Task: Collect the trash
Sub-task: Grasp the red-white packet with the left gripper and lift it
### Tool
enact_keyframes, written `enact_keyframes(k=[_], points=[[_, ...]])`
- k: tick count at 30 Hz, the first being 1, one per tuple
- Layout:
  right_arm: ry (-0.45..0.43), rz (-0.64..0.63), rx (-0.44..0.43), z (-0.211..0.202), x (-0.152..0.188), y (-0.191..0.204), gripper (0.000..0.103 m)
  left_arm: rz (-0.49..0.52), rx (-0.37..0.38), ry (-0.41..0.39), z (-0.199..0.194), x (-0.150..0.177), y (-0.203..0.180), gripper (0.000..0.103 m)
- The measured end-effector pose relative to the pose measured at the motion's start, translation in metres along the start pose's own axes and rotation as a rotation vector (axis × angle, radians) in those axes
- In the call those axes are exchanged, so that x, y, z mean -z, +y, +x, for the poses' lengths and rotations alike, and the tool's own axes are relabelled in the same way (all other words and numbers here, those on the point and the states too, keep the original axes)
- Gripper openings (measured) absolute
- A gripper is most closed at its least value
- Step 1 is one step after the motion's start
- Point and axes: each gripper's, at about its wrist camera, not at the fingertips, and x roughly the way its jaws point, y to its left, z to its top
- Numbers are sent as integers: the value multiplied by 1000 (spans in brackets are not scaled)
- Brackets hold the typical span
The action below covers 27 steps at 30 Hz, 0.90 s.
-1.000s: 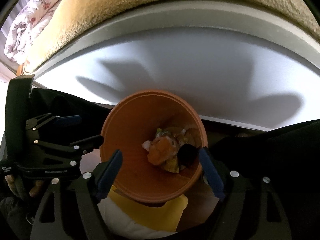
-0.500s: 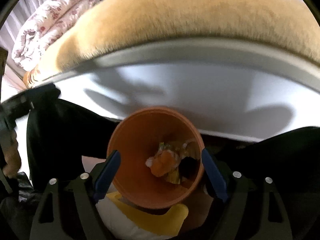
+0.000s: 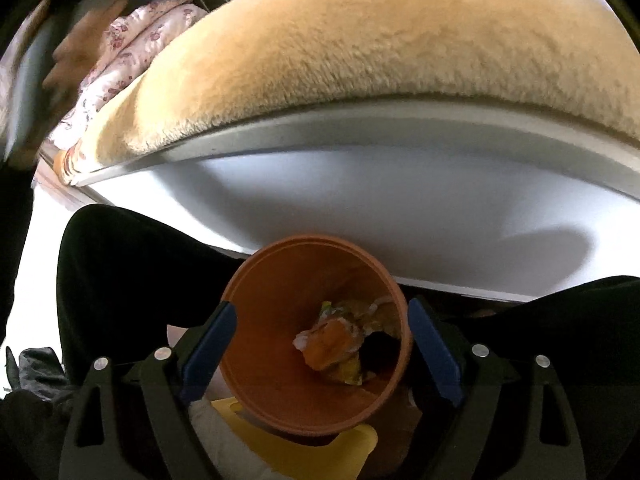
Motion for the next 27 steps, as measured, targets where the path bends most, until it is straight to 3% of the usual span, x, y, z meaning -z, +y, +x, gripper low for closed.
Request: enact_keyframes(k=[7, 24, 25, 26, 27], points=[[20, 53, -49, 5, -3, -15, 86, 12, -56, 8, 70, -56, -4, 90], [43, 100, -77, 13, -7, -31, 87, -18, -58, 84, 167, -99, 0, 90], [44, 100, -77, 13, -7, -31, 87, -27, -79, 85, 172, -102, 2, 88], [44, 100, -78, 14, -7, -31, 87, -36, -84, 86, 175, -104, 4, 73], [45, 99, -78, 14, -8, -30, 87, -44, -76, 99, 180, -105, 6, 67]])
